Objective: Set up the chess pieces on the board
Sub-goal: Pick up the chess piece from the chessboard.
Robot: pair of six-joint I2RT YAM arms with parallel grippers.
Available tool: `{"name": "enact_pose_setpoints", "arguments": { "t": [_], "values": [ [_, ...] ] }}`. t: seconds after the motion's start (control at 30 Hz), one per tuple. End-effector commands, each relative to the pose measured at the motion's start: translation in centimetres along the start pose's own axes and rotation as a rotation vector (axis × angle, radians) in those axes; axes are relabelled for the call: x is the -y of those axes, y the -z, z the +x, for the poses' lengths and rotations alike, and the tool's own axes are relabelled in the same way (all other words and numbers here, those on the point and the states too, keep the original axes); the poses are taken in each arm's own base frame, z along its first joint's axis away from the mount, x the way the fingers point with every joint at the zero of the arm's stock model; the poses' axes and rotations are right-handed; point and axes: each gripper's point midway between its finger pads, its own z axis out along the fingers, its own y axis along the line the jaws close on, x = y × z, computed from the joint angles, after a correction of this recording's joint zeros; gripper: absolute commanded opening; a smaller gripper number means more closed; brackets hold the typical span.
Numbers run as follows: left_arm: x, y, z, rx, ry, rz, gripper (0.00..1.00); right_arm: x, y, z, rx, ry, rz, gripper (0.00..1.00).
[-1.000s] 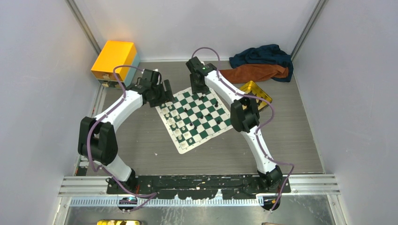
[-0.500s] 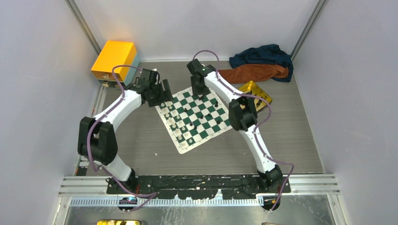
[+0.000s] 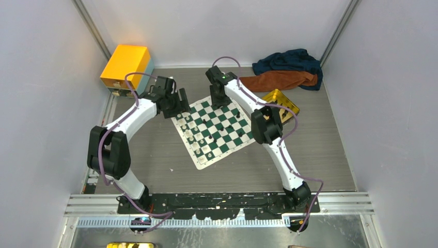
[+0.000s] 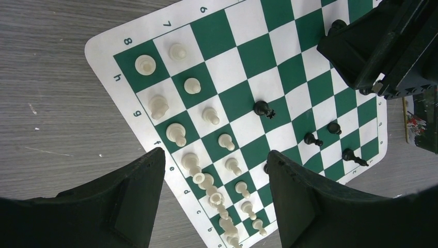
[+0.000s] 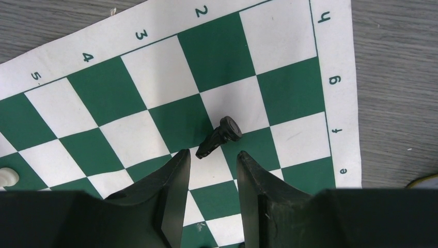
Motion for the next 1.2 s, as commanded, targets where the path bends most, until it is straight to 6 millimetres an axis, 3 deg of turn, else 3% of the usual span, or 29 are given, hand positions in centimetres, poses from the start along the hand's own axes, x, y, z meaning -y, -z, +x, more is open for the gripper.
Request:
{"name": "enact_pose_setpoints", "arguments": {
  "t": [0.0, 0.47, 0.73, 1.17],
  "values": [
    [1.0, 0.2, -1.8, 0.051, -0.008, 0.046, 0.73, -0.7, 1.4, -1.9, 0.055, -0.018, -0.028, 0.44],
    [0.5, -0.3, -1.9, 0.045, -0.004, 0.042, 0.72, -0.8, 0.1, -1.9, 0.049, -0.046, -0.03, 0.41],
    [0.4, -0.7, -2.0, 0.037, -0.004, 0.046, 0.72, -0.4, -0.3, -1.8, 0.046, -0.056, -0.019, 0.3],
    [0.3, -1.0, -1.9, 0.026, -0.001, 0.054, 0.72, 0.3, 0.7, -2.5, 0.074, -0.048, 0.008, 0.13]
  ]
}}
